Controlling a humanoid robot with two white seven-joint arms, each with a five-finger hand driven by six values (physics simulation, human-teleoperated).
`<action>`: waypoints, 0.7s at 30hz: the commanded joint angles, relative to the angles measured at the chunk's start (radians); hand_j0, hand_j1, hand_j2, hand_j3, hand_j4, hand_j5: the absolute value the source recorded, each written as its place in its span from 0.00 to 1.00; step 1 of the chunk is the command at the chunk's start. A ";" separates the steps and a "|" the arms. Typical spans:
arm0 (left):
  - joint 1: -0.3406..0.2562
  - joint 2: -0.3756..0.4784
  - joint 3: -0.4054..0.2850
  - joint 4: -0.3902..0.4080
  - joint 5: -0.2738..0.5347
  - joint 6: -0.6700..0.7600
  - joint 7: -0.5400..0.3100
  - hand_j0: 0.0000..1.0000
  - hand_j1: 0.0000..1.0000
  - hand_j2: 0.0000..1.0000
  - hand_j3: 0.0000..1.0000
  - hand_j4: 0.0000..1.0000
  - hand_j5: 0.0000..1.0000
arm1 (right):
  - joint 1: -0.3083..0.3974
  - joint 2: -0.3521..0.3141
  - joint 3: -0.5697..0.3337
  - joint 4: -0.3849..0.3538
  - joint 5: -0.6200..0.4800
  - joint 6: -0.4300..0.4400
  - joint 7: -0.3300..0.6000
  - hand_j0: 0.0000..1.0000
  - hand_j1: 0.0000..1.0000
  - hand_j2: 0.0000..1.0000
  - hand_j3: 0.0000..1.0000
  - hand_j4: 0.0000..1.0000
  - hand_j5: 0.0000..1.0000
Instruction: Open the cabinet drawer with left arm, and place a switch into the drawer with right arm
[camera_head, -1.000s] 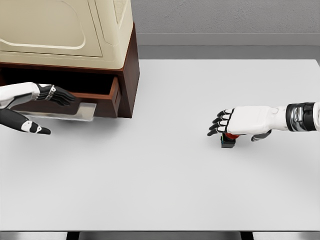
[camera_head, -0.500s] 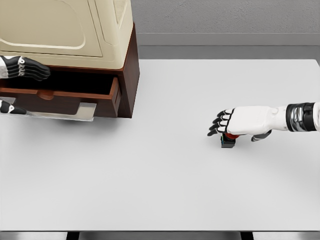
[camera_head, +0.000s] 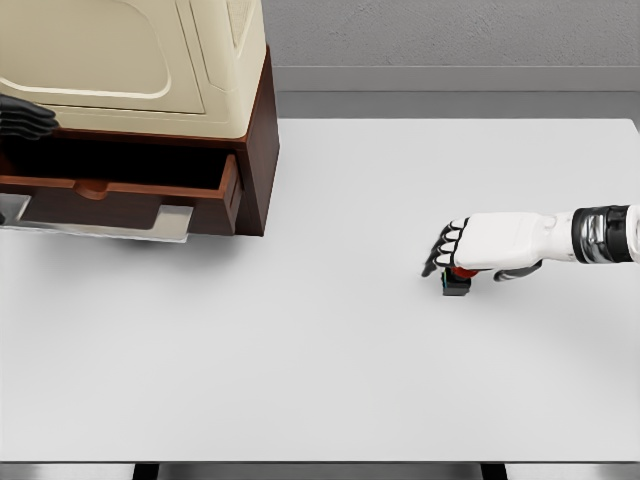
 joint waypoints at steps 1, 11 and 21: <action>0.000 0.001 -0.001 0.004 0.005 0.001 0.000 1.00 1.00 1.00 1.00 1.00 1.00 | 0.000 -0.001 0.001 0.000 -0.004 0.002 0.000 0.81 0.81 0.81 0.81 0.81 0.81; 0.003 -0.005 -0.001 0.004 0.007 -0.001 0.000 1.00 1.00 1.00 1.00 1.00 1.00 | 0.000 0.010 0.004 0.014 -0.004 0.002 0.000 0.80 0.80 0.80 0.80 0.80 0.80; 0.006 -0.009 0.013 0.016 0.005 0.001 0.000 1.00 1.00 1.00 1.00 1.00 1.00 | 0.002 0.011 0.010 0.014 -0.004 0.002 0.000 0.69 0.69 0.69 0.69 0.69 0.69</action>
